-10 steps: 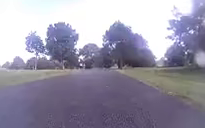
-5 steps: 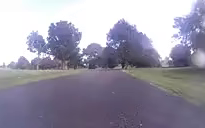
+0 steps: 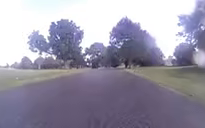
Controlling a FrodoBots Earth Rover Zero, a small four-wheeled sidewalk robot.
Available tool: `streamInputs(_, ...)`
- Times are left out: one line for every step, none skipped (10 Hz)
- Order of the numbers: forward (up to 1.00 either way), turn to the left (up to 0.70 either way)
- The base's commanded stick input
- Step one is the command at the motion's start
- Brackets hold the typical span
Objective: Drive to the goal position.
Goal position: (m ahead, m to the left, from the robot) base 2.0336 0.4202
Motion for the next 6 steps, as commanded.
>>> streamInputs(1.00, 0.00)
streamInputs(1.00, 0.00)
streamInputs(1.00, 0.00)
streamInputs(1.00, 0.00)
streamInputs(1.00, 0.00)
streamInputs(1.00, 0.00)
